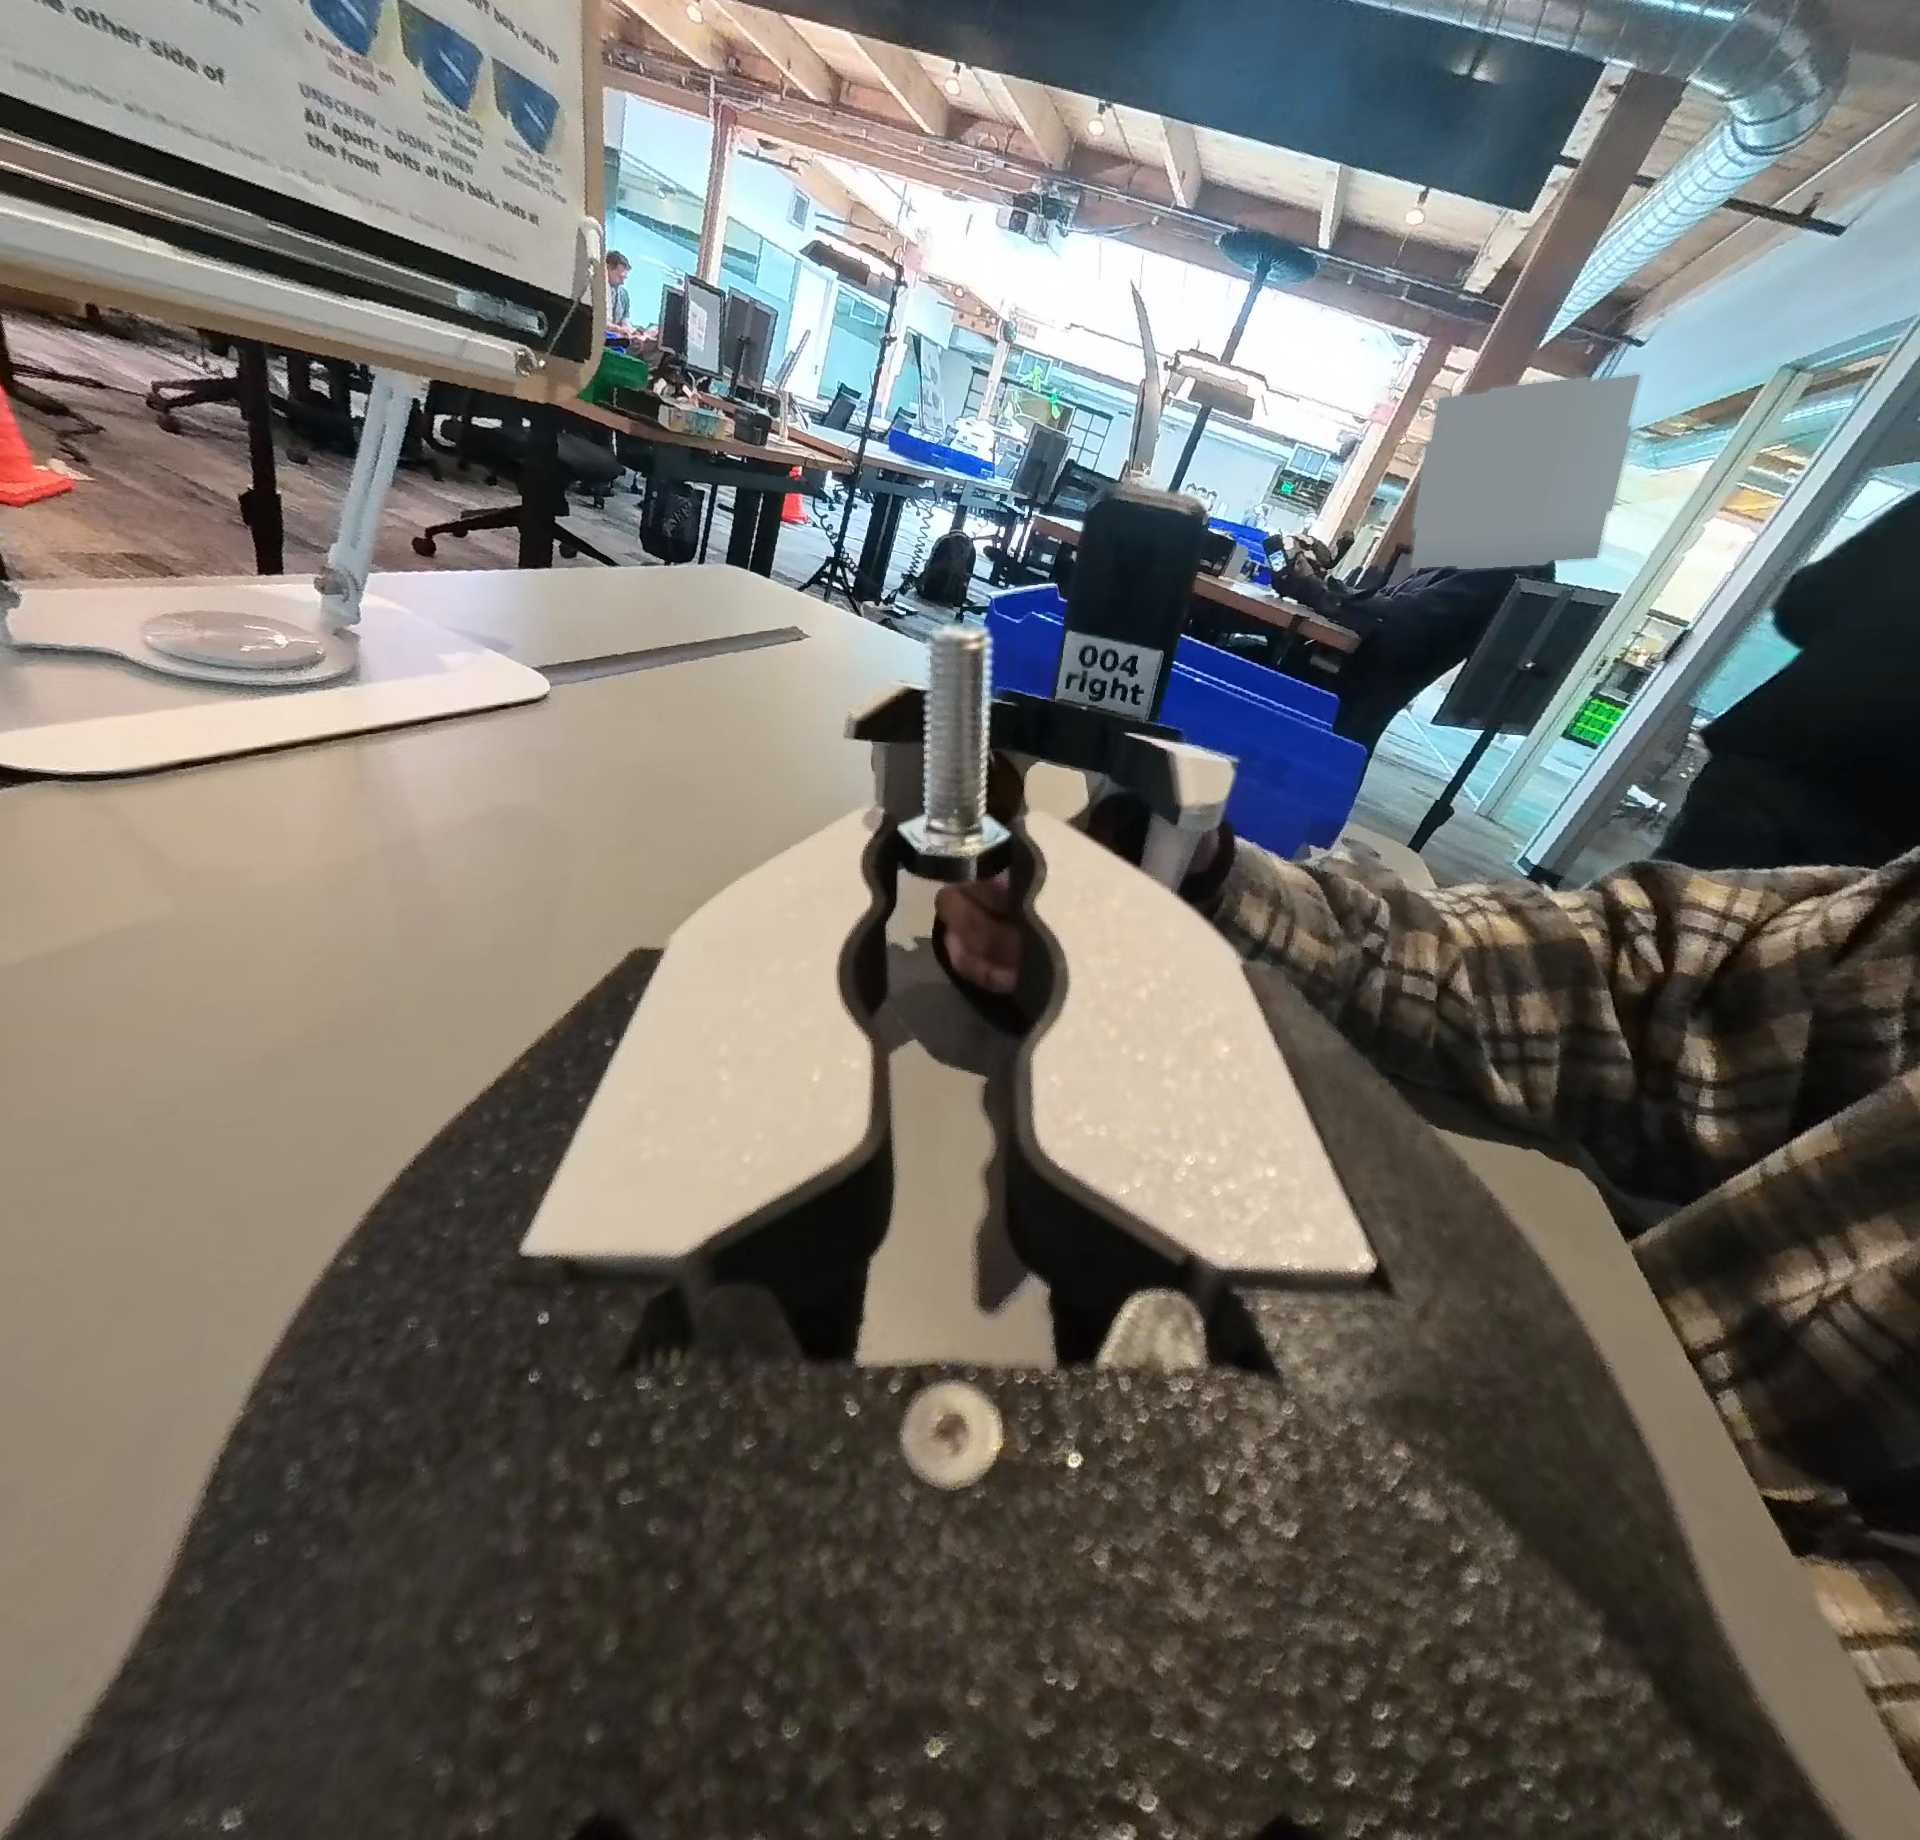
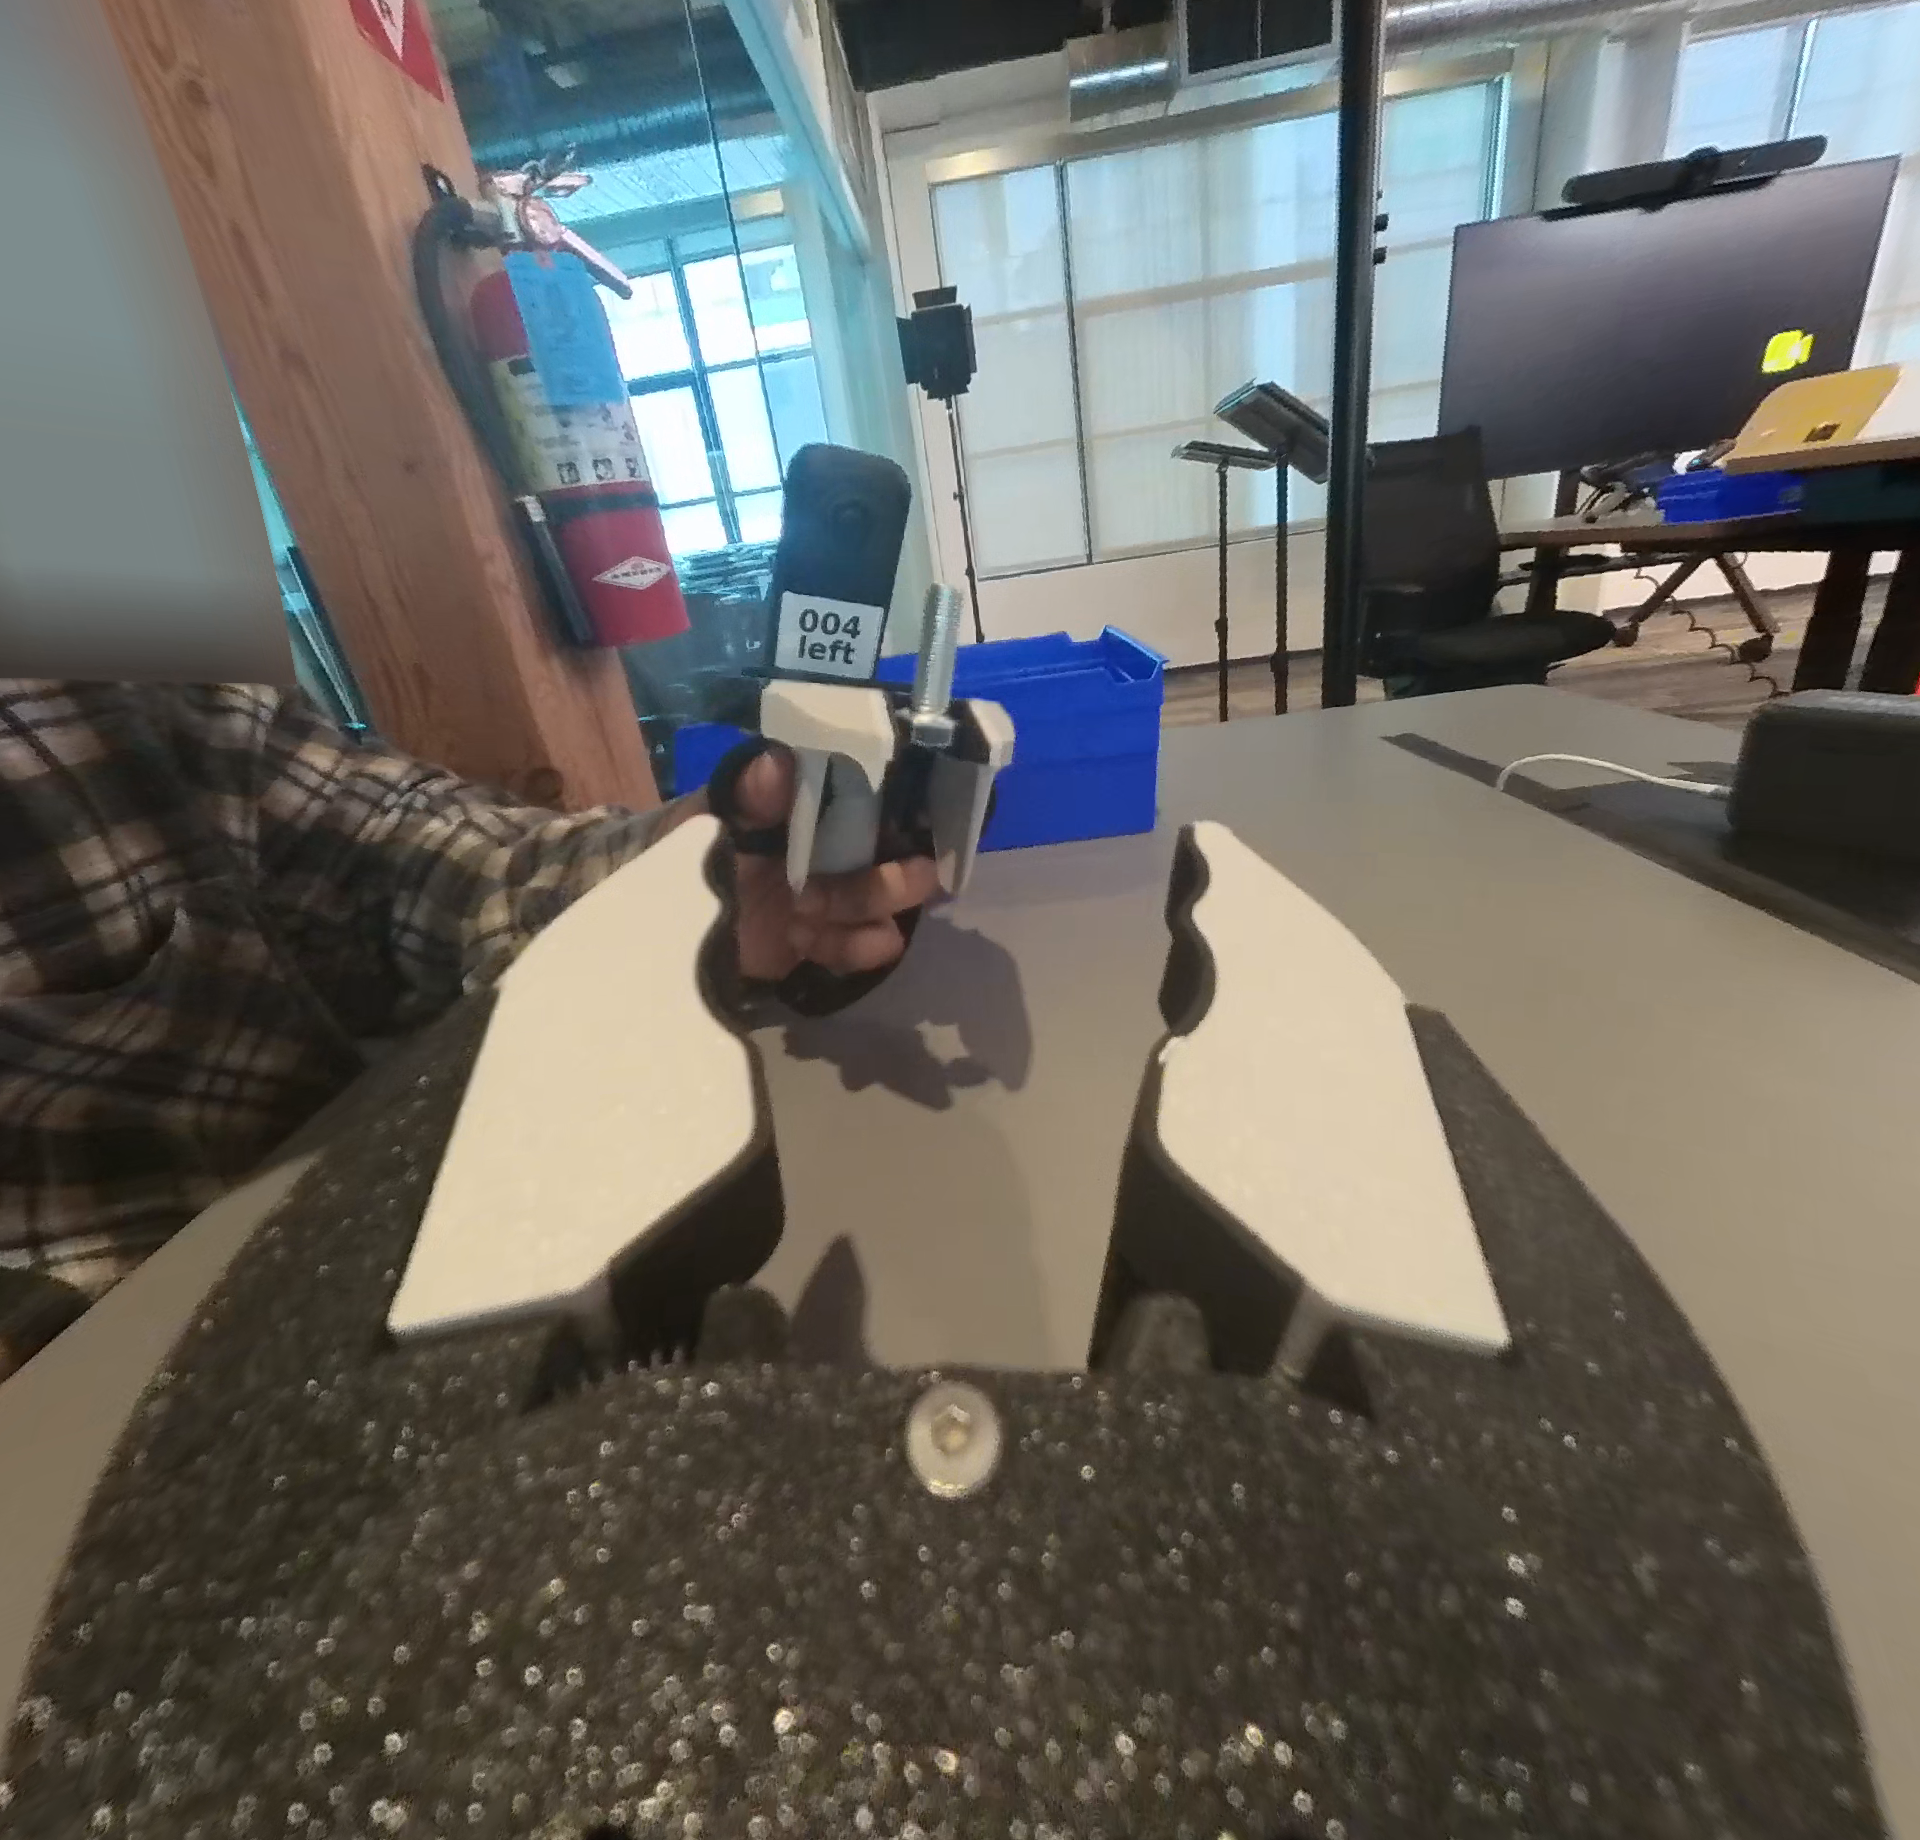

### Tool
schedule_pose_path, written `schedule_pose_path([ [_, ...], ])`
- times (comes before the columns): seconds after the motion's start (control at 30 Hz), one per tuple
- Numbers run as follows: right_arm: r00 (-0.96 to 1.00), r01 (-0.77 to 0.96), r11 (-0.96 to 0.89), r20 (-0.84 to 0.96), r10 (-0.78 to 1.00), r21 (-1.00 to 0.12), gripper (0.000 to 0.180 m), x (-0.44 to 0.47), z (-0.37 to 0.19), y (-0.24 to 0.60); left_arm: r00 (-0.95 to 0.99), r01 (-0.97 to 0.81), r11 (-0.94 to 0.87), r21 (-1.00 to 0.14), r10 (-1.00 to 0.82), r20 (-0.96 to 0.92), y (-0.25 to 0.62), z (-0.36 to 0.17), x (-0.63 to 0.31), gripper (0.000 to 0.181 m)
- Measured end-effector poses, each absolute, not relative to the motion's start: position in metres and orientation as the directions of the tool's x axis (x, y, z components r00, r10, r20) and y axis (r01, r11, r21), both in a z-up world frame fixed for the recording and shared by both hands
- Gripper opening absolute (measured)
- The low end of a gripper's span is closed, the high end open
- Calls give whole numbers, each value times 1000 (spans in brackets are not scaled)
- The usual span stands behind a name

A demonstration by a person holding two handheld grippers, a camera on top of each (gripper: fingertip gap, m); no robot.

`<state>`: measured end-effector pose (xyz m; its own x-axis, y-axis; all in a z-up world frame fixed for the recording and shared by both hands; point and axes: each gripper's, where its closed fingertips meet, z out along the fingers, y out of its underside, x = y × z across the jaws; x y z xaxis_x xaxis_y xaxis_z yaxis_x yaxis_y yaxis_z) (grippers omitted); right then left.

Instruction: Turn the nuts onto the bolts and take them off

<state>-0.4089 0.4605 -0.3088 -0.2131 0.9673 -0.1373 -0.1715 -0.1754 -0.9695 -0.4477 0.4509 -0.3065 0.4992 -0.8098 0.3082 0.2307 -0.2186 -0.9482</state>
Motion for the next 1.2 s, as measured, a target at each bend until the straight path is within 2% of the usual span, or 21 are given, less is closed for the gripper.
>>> schedule_pose_path([
  [0.3, -185, -112, -128, -106, 977, -986, 75, -398, -297, 462, 514, 210, -191, -959, -813, 275, 449, -303, -449, 19],
  [0.4, -125, 146, -4, -22, 992, -989, 72, -370, -312, 457, 517, 181, -177, -967, -820, 247, 447, -303, -447, 19],
  [0.53, -105, 502, 119, 76, 992, -857, 59, -309, -355, 437, 504, 132, -162, -978, -838, 207, 443, -306, -440, 19],
  [0.63, -114, 613, 130, 76, 991, -779, 50, -282, -381, 419, 486, 99, -159, -982, -854, 187, 439, -309, -431, 19],
  [0.7, -120, 657, 143, 85, 989, -740, 50, -278, -395, 411, 474, 84, -153, -985, -863, 175, 436, -312, -426, 19],
  [0.77, -108, 623, 158, 116, 987, -766, 48, -288, -387, 409, 456, 71, -141, -988, -876, 157, 432, -313, -420, 19],
  [0.87, -73, 487, 147, 127, 989, -861, 36, -317, -346, 410, 426, 33, -116, -993, -897, 119, 424, -317, -407, 19],
  [0.97, -73, 357, 142, 124, 990, -923, 35, -347, -308, 410, 395, 1, -90, -996, -915, 83, 416, -320, -396, 20],
  [1.2, -174, 297, 180, 133, 976, -938, 30, -392, -290, 400, 351, -22, -94, -995, -933, 80, 408, -324, -386, 20],
])
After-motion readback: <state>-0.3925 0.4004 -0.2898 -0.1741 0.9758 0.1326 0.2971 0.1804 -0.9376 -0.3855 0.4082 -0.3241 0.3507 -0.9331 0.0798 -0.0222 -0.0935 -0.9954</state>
